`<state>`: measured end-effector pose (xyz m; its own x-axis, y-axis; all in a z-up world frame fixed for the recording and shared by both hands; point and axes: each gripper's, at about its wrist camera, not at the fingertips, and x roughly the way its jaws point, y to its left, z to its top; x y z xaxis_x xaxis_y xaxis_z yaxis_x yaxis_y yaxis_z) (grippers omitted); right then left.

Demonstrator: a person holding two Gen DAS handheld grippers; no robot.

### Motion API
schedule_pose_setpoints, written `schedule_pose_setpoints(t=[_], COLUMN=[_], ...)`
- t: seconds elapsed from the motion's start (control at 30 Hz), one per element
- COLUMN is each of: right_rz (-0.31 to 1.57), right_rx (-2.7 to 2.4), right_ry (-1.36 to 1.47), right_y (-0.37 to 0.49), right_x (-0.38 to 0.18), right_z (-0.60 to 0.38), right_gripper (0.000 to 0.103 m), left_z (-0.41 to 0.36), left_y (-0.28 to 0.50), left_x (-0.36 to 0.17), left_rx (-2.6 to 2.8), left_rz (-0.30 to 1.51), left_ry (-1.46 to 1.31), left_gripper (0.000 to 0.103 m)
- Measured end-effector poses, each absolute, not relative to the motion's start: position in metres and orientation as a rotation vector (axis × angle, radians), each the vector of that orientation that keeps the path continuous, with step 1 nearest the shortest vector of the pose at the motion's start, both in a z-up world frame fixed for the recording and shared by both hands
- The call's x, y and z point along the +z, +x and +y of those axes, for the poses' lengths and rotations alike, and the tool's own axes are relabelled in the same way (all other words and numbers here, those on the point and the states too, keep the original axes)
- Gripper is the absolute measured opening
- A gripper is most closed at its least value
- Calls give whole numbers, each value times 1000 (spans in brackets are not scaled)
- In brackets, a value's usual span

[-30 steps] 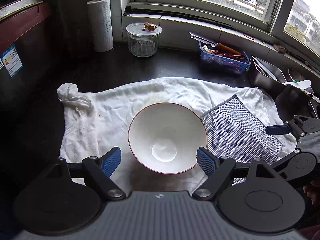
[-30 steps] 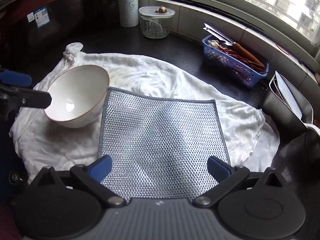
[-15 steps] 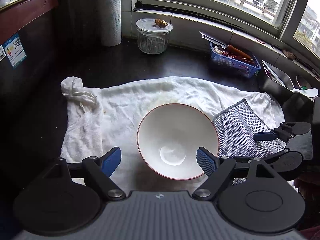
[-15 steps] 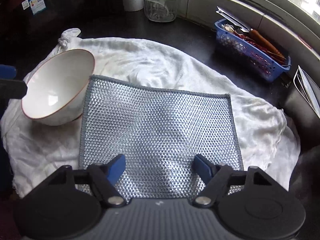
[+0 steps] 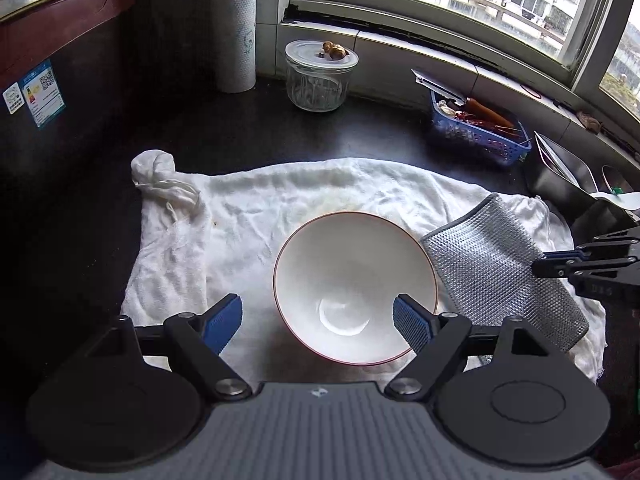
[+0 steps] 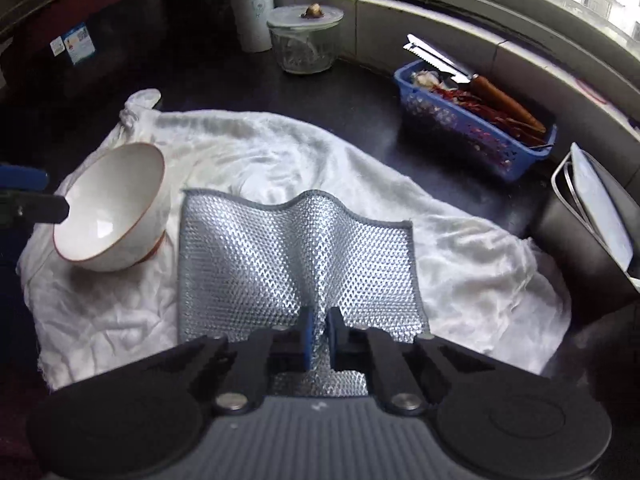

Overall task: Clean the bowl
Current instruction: 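Lower the right gripper onto the grey mesh pad and close on it, then lift the mesh pad with the right gripper while the left gripper grasps the bowl rim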

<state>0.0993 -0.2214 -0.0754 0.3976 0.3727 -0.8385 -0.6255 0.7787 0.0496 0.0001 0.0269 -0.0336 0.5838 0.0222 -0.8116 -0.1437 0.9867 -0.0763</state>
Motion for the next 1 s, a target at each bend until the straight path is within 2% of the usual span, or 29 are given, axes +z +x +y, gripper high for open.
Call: schedule_pose_setpoints(t=[0.17, 0.23, 0.3, 0.43, 0.47, 0.53, 0.57, 0.6, 0.7, 0.83, 0.87, 0.9, 0.93, 0.97, 1.0], right_rz=[986, 1007, 1021, 999, 989, 991, 994, 997, 975, 951, 943, 934, 924, 913, 893], right_rx=[652, 670, 682, 704, 710, 708, 705, 708, 690, 644, 636, 626, 614, 605, 595], right_ry=[-237, -224, -228, -277, -296, -325, -339, -325, -320, -267, -250, -226, -200, -183, -169], right_y=[102, 104, 104, 99, 97, 97, 97, 97, 93, 86, 85, 85, 85, 86, 85], right_x=[-70, -76, -82, -86, -87, -93, -97, -97, -90, -61, -54, -46, -37, -31, -23], right_z=[-235, -232, -226, -213, -210, -208, -207, -208, -212, -226, -230, -235, -240, -243, -245], right_gripper=[13, 22, 38, 57, 57, 48, 28, 14, 8, 8, 8, 8, 8, 8, 8], left_z=[17, 12, 8, 7, 9, 14, 17, 21, 35, 51, 55, 58, 60, 62, 63], left_y=[-11, -17, -21, -27, -26, -22, -20, -16, -5, 6, 9, 13, 15, 17, 19], left_x=[-31, -27, -24, -23, -25, -30, -33, -36, -46, -59, -64, -71, -76, -80, -84], left_rx=[125, 133, 143, 149, 143, 125, 119, 116, 110, 68, 57, 45, 39, 40, 37], left_rz=[933, 919, 906, 894, 898, 909, 915, 920, 926, 941, 954, 973, 985, 995, 1004], left_ry=[-149, -147, -143, -141, -142, -141, -142, -144, -159, -249, -271, -290, -299, -301, -308], left_gripper=[83, 83, 83, 83, 83, 83, 83, 83, 83, 79, 70, 51, 40, 31, 28])
